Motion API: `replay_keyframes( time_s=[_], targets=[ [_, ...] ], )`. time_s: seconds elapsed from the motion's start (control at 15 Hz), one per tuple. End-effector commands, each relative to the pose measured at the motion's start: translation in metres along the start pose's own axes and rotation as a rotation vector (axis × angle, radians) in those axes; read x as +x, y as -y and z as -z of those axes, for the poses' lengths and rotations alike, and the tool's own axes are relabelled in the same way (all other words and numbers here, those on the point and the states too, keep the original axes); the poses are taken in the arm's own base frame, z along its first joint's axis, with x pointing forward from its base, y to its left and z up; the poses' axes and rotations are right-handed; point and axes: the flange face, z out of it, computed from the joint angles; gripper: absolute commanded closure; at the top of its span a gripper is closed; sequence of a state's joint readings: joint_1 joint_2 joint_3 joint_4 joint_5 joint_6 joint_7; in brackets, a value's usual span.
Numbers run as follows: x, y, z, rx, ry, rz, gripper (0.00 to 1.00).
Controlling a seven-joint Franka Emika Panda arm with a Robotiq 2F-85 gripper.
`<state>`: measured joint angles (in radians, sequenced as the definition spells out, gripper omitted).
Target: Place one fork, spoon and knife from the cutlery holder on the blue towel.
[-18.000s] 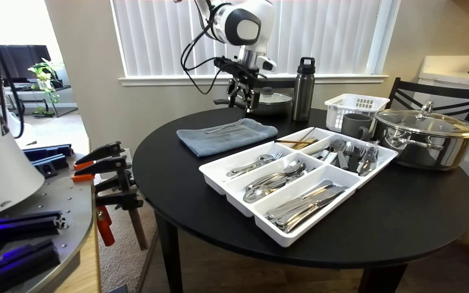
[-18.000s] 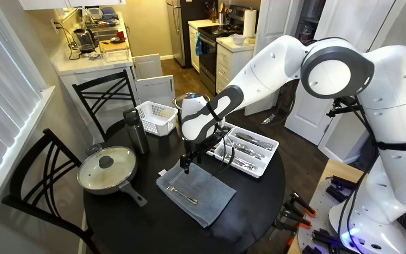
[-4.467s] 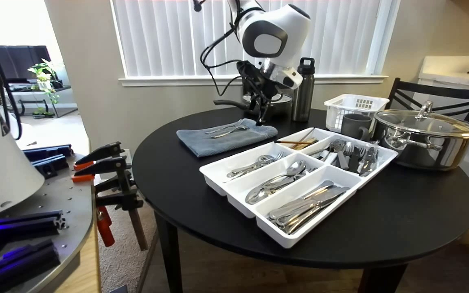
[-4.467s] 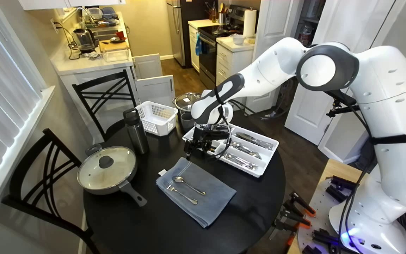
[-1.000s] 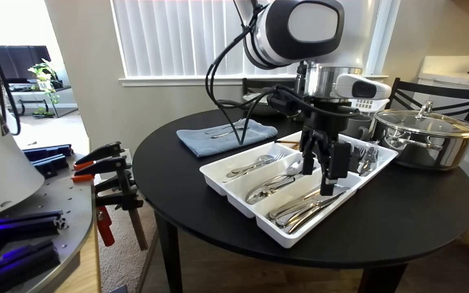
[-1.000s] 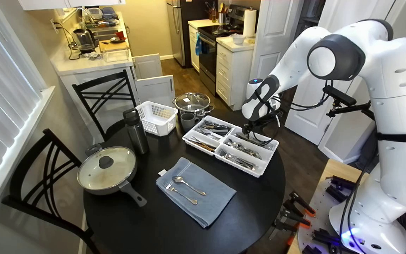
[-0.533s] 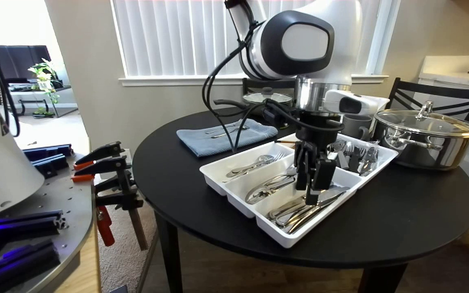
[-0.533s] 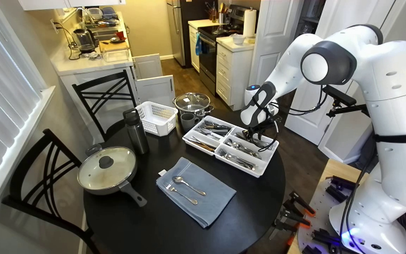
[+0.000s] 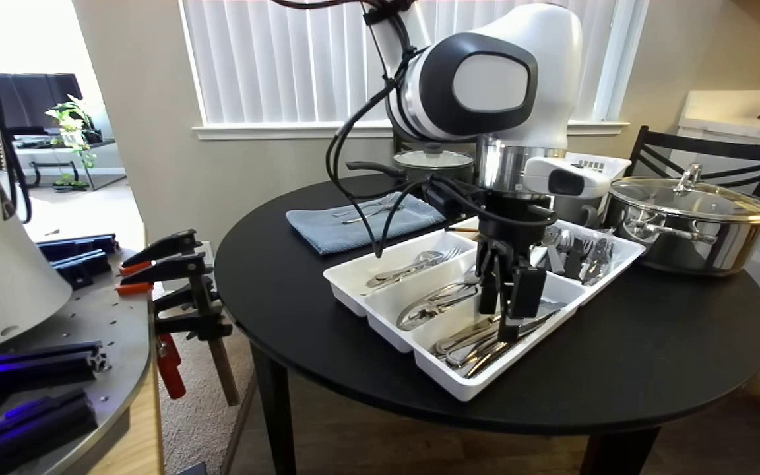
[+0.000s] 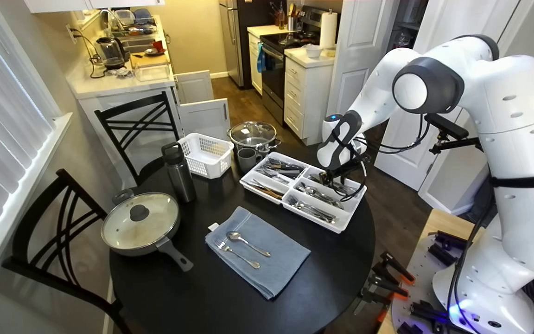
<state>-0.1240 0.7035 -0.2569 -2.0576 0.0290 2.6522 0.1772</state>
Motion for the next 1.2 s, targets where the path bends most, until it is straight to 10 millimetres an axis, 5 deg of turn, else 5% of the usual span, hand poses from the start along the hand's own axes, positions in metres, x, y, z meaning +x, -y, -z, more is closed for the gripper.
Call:
replay_keyframes(
  time_s=[0.0,0.53,0.67,1.13],
  targets=[
    [-0.004,0.007,-0.01,0.008,-0.034,0.076,0.29],
    [-0.006,0.015,-0.02,0.025,-0.085,0.414,0.33],
    [-0.006,0.013,-0.022,0.024,-0.091,0.507,0.57],
    [-0.008,0.009,-0.026,0.021,-0.088,0.724,0.97]
  ],
)
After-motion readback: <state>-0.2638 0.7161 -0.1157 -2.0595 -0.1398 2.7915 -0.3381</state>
